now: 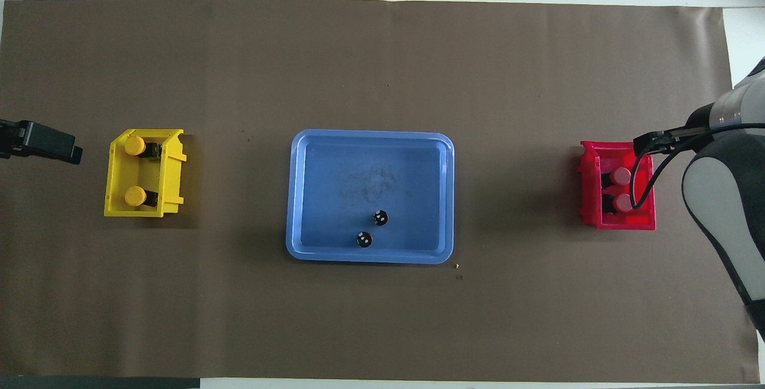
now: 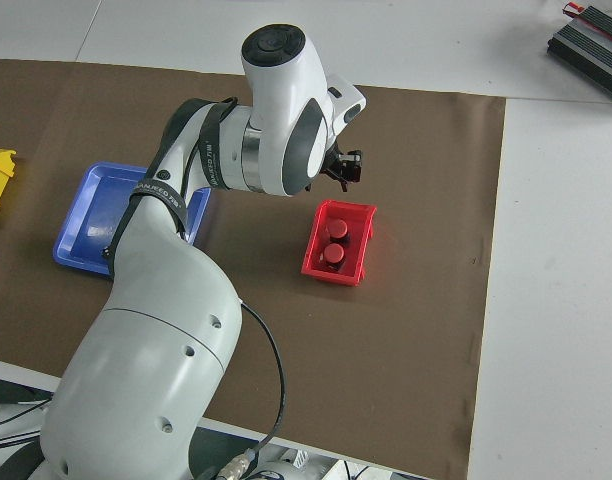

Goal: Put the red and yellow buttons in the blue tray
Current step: 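Reach into the red bin and grasp a red button with the right gripper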

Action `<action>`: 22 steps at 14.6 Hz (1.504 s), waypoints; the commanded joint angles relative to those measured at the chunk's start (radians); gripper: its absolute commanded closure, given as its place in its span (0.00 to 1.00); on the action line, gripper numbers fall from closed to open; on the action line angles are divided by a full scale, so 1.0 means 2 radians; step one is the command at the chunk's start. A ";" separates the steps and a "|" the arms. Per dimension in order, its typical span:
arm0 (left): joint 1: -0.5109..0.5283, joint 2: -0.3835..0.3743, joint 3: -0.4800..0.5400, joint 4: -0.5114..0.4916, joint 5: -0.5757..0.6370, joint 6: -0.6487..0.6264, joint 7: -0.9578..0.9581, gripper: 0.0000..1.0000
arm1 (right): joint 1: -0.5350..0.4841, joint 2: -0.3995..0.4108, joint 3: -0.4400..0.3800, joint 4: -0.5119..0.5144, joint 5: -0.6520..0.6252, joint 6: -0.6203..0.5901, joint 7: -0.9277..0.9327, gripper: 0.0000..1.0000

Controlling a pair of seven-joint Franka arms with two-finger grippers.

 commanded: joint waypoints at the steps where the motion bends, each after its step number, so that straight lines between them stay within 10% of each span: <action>1: 0.003 -0.016 -0.002 -0.019 0.010 0.011 0.000 0.00 | -0.012 0.001 0.003 -0.037 0.020 0.048 -0.004 0.34; 22: -0.002 -0.016 -0.002 -0.019 0.010 0.011 -0.003 0.00 | -0.018 0.003 0.003 -0.145 0.020 0.175 -0.011 0.37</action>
